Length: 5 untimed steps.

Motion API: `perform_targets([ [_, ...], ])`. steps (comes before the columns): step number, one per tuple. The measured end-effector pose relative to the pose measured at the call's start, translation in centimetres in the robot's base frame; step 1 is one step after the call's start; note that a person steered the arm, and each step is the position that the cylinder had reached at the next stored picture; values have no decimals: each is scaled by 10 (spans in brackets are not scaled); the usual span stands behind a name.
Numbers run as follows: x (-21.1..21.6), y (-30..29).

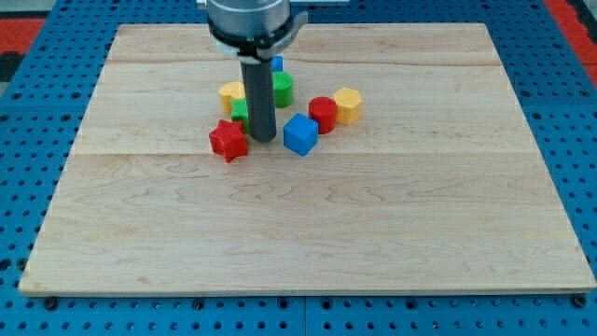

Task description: Separate the group of blocks

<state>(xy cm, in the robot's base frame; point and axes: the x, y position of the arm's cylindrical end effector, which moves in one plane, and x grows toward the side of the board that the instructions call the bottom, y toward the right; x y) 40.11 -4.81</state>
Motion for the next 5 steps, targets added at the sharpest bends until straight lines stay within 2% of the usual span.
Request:
perform_targets([
  [1, -16, -28],
  [2, 8, -79],
  [3, 58, -56],
  [4, 86, -18],
  [5, 79, 13],
])
